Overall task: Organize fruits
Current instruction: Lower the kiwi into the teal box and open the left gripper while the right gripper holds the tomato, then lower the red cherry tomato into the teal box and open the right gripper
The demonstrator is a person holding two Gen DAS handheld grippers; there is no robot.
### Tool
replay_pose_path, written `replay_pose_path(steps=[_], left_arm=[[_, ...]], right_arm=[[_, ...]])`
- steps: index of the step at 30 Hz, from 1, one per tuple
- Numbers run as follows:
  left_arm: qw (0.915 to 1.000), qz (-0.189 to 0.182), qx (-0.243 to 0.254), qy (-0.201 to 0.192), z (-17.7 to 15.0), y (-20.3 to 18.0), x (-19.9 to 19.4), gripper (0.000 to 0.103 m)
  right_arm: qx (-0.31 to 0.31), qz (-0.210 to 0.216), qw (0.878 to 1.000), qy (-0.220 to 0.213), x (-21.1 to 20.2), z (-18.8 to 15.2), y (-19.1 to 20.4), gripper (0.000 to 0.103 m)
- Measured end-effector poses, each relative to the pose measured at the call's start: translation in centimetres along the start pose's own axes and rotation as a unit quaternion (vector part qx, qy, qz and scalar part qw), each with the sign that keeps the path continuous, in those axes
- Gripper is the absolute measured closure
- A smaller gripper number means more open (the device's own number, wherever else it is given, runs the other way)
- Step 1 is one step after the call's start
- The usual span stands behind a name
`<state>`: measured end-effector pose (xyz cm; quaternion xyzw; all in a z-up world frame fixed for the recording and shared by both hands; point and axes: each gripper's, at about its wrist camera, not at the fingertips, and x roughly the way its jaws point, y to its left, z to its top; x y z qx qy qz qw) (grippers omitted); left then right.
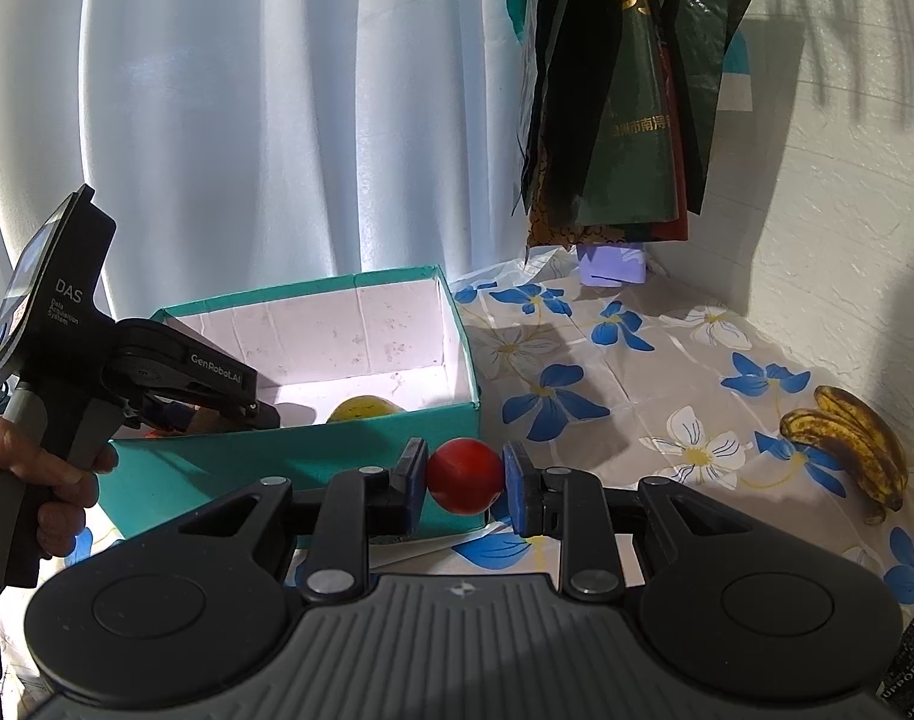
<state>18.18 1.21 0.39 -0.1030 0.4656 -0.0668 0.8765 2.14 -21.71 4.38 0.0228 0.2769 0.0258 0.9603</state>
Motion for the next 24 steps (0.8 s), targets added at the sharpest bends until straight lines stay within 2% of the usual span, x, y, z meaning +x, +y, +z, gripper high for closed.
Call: replay_pose_path(steps=[3, 5, 7, 10, 13, 17, 21, 24], left_arm=[[1.0, 0.004, -0.002, -0.007, 0.0, 0.2, -0.5, 0.047], [0.9998, 0.006, 0.0, -0.02, -0.2, 0.1, -1.6, 0.039], [0.9991, 0.018, 0.005, -0.038, -0.4, -0.1, -3.0, 0.015], [0.9972, 0.028, 0.012, -0.068, -1.4, -0.3, -5.7, 0.008], [0.9966, 0.02, 0.015, -0.079, -3.1, -0.2, -8.2, 0.006], [0.9957, 0.002, 0.044, -0.081, -6.1, -0.3, -10.4, 0.003], [0.9961, 0.006, 0.05, -0.072, -8.7, -0.1, -10.5, 0.003], [0.9982, 0.008, 0.033, -0.049, -9.9, 0.8, -9.8, 0.003]], right_arm=[[-0.001, 0.001, 1.0, 0.0, 0.0, 0.0, 0.0, 0.077], [-0.002, 0.001, 1.0, 0.0, 0.0, 0.1, 0.1, 0.077], [-0.004, 0.002, 1.0, -0.002, 0.1, 0.2, 0.1, 0.077], [-0.007, 0.001, 1.0, -0.008, 0.1, 0.4, 0.2, 0.077], [-0.007, -0.001, 1.0, -0.015, 0.2, 0.7, 0.1, 0.077], [-0.009, -0.004, 1.0, -0.025, 0.6, 1.3, 0.0, 0.077], [-0.02, -0.001, 0.999, -0.032, 1.4, 2.0, 0.3, 0.077], [-0.03, 0.005, 0.999, -0.039, 2.0, 2.4, 0.9, 0.077]])
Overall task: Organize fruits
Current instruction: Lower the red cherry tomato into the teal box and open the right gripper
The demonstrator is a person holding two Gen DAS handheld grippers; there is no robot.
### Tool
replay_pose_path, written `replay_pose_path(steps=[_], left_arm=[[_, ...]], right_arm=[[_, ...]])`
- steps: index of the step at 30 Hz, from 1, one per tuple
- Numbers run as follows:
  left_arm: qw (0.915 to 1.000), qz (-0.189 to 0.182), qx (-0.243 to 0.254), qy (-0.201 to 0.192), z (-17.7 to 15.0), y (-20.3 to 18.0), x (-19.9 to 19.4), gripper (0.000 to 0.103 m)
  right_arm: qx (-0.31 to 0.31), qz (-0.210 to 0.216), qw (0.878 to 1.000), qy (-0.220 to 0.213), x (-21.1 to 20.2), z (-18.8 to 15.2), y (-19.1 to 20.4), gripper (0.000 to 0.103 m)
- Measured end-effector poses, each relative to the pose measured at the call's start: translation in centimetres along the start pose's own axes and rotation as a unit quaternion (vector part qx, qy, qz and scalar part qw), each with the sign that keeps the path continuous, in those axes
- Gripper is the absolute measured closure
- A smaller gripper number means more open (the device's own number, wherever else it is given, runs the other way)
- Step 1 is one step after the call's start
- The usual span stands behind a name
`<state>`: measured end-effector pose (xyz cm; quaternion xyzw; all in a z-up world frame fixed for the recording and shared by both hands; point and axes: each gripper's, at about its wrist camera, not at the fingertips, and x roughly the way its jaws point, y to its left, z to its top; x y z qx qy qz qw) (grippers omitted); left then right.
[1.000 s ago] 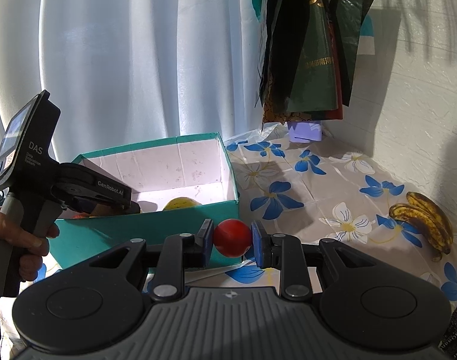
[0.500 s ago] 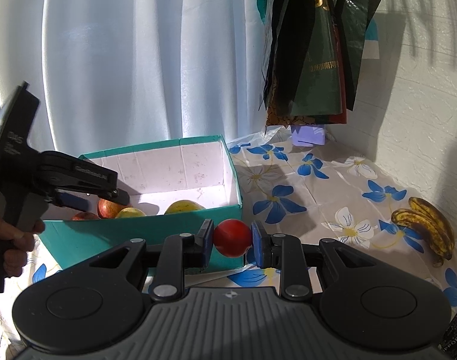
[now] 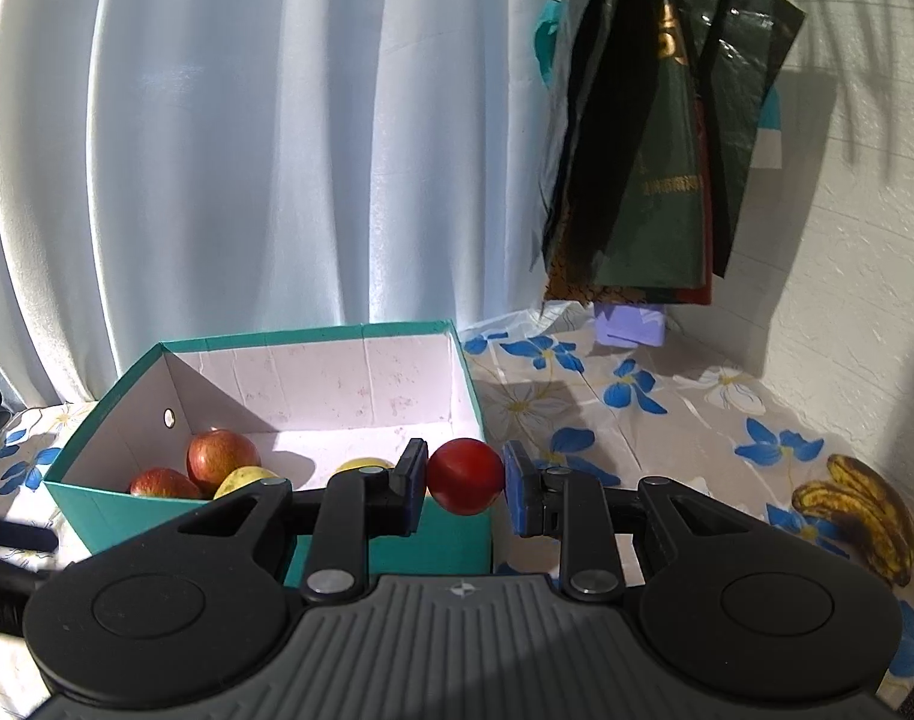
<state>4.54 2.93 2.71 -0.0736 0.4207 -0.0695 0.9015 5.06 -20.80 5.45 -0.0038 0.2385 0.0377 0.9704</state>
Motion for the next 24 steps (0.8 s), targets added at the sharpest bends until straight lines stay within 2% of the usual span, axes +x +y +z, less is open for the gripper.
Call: replay_pose_path(steps=[6, 16, 24], left_arm=[[0.9994, 0.009, -0.029, 0.016, -1.0, 1.4, 0.4, 0.003], [0.9987, 0.003, -0.022, 0.046, -2.1, 1.3, 1.7, 0.003], [0.9979, 0.0, -0.026, 0.059, -2.3, 1.7, 2.3, 0.003]], right_arm=[[-0.022, 0.01, 1.0, -0.001, 2.0, 0.5, 1.3, 0.077], [-0.045, 0.022, 0.998, 0.038, 6.9, -0.1, 2.7, 0.077], [-0.049, 0.022, 0.997, 0.059, 8.4, -0.5, 2.9, 0.077]])
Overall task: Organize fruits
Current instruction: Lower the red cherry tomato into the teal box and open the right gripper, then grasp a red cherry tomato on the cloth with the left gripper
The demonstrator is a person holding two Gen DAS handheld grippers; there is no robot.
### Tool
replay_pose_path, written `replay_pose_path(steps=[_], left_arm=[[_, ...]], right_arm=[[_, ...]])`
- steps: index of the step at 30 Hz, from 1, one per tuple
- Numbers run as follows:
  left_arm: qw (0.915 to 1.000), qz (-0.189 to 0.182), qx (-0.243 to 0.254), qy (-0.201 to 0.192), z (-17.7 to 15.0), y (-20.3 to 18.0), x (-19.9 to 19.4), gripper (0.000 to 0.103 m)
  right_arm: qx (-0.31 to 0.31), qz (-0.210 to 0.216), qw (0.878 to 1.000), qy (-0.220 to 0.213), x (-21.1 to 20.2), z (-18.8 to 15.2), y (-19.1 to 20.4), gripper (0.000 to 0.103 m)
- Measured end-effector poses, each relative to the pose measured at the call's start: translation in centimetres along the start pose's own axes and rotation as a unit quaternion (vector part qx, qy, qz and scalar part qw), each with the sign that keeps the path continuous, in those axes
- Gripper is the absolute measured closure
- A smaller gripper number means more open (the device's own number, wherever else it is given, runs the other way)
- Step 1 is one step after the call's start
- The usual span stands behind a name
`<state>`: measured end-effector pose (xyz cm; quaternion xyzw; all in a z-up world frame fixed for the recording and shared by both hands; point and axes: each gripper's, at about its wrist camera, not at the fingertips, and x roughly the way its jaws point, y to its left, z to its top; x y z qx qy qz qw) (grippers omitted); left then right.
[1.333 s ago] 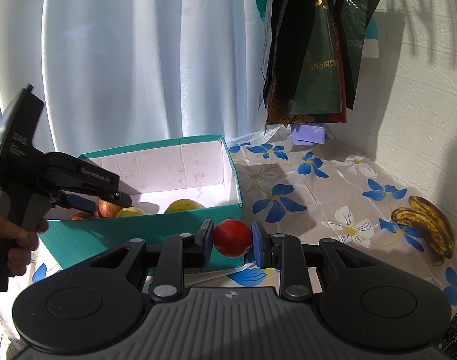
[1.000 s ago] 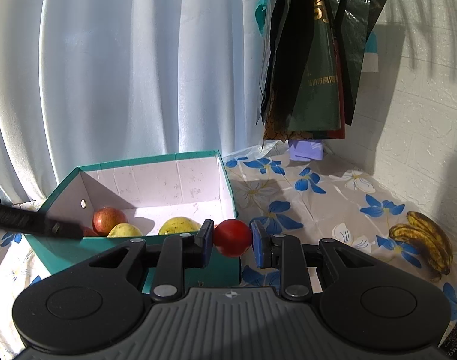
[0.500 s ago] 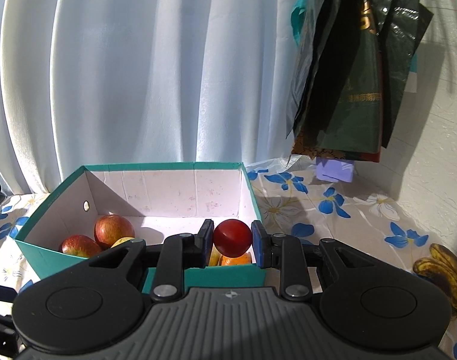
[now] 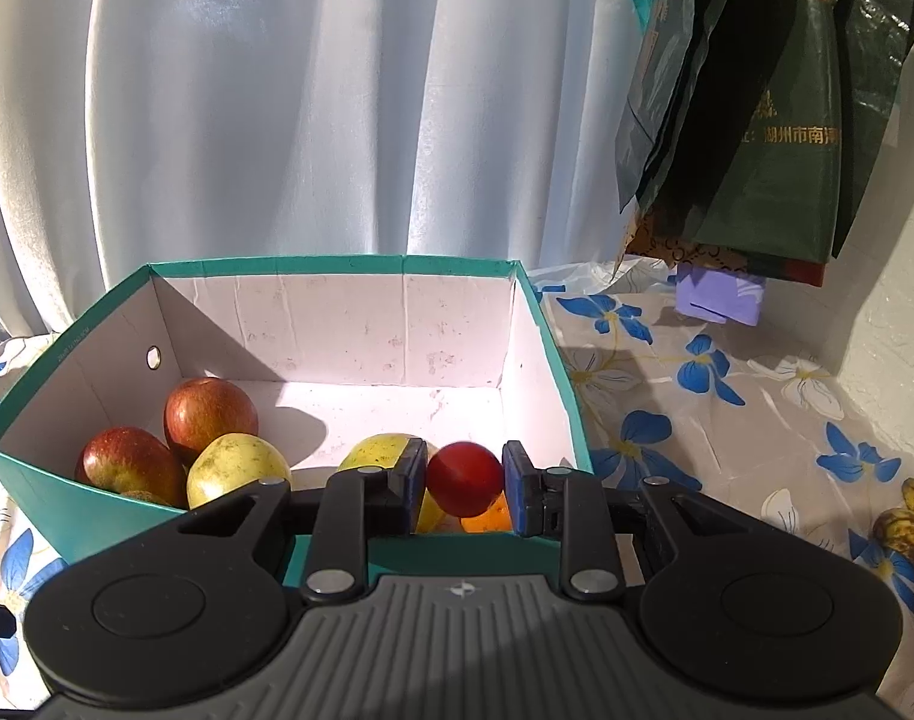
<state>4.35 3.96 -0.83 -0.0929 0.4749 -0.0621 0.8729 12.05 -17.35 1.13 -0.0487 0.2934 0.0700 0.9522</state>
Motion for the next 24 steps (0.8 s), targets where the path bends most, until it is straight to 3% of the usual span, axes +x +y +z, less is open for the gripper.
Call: replay_pose_path(steps=[9, 11, 14, 19, 24], left_arm=[[1.0, 0.007, -0.004, 0.003, 0.1, 0.4, 0.1, 0.003], [0.9999, 0.008, -0.004, 0.004, 0.0, 0.6, 0.1, 0.003], [0.9999, 0.013, 0.01, 0.002, -0.5, 0.5, -0.1, 0.003], [0.9981, 0.023, 0.056, 0.003, -2.3, -0.3, -0.2, 0.003], [0.9949, 0.05, 0.087, -0.004, -3.9, -1.1, -0.5, 0.003]], right_arm=[[-0.005, 0.0, 1.0, -0.005, -0.6, 0.4, -0.1, 0.073], [-0.006, 0.003, 1.0, -0.023, -2.1, 0.5, -0.1, 0.041], [-0.003, 0.012, 0.998, -0.055, -5.2, 0.5, -0.3, 0.017], [0.02, 0.019, 0.997, -0.07, -9.4, -0.9, -1.3, 0.003], [0.04, 0.008, 0.997, -0.063, -11.7, -2.9, -2.0, 0.003]])
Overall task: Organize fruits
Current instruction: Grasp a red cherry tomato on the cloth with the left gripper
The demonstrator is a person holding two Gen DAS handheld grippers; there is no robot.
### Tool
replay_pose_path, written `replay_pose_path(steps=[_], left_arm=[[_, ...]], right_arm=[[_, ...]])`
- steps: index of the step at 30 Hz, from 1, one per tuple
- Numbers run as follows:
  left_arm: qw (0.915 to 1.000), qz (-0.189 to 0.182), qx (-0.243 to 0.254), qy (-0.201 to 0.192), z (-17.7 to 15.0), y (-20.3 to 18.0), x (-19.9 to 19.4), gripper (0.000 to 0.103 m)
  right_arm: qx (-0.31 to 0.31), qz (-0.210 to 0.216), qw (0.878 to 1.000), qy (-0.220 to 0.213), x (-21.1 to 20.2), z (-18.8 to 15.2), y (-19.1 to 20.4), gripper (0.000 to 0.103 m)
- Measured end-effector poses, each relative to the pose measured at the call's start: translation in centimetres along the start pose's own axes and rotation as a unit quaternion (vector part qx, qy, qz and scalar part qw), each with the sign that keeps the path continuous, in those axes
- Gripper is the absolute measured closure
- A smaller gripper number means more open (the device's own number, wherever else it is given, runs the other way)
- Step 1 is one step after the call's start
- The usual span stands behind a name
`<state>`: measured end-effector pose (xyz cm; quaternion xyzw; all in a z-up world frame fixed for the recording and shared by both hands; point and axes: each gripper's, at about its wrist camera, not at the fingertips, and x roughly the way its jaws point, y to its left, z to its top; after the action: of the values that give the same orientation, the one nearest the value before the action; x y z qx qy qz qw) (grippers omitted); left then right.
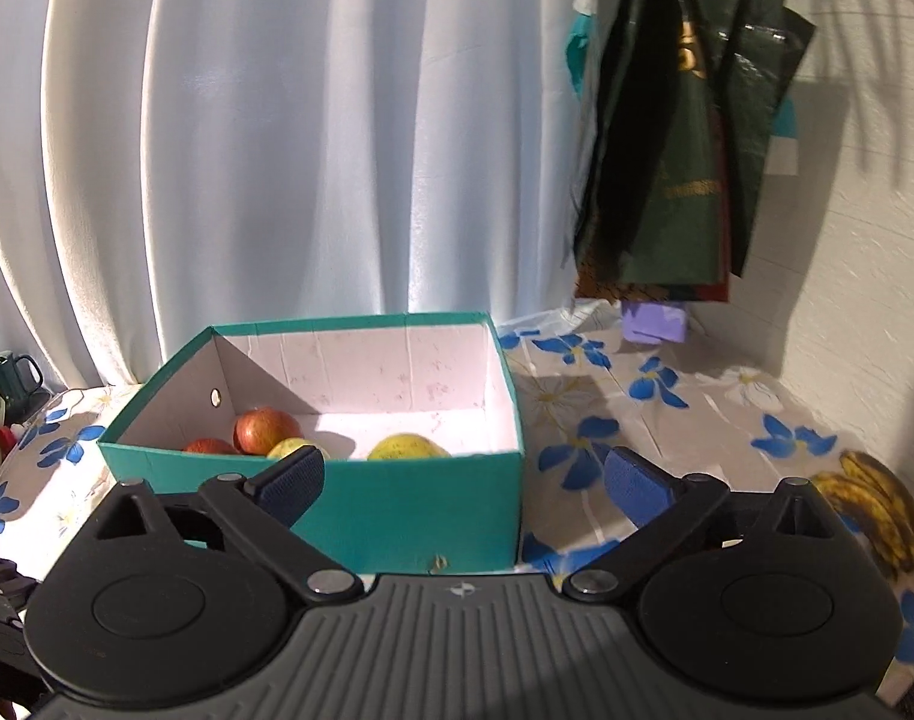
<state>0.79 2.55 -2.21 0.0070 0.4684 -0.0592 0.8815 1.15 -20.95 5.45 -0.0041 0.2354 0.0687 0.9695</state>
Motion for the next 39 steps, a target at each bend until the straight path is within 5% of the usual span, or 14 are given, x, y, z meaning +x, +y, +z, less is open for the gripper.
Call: replay_pose_path(steps=[5, 10, 14, 23, 39], left_arm=[[0.9994, 0.033, 0.009, -0.005, -0.5, -0.3, -0.6, 0.003], [0.9987, 0.023, 0.041, -0.021, -1.6, -1.0, -1.5, 0.004], [0.9974, 0.019, 0.067, -0.018, -2.7, -2.1, -1.4, 0.022], [0.9986, -0.046, 0.026, -0.004, -3.2, -1.8, -1.3, 0.023], [0.9975, -0.067, 0.014, 0.014, -2.8, -2.0, 0.0, 0.051]], right_arm=[[0.011, 0.0, 1.0, 0.016, -1.5, -1.9, -0.2, 0.003], [0.011, -0.005, 1.0, 0.021, -2.5, -2.9, 0.0, 0.003], [0.019, -0.004, 0.999, 0.03, -2.9, -3.4, 0.1, 0.003], [0.016, 0.002, 0.999, 0.041, -3.5, -4.1, 0.7, 0.003], [0.016, 0.002, 0.998, 0.057, -3.7, -4.8, 1.0, 0.003]])
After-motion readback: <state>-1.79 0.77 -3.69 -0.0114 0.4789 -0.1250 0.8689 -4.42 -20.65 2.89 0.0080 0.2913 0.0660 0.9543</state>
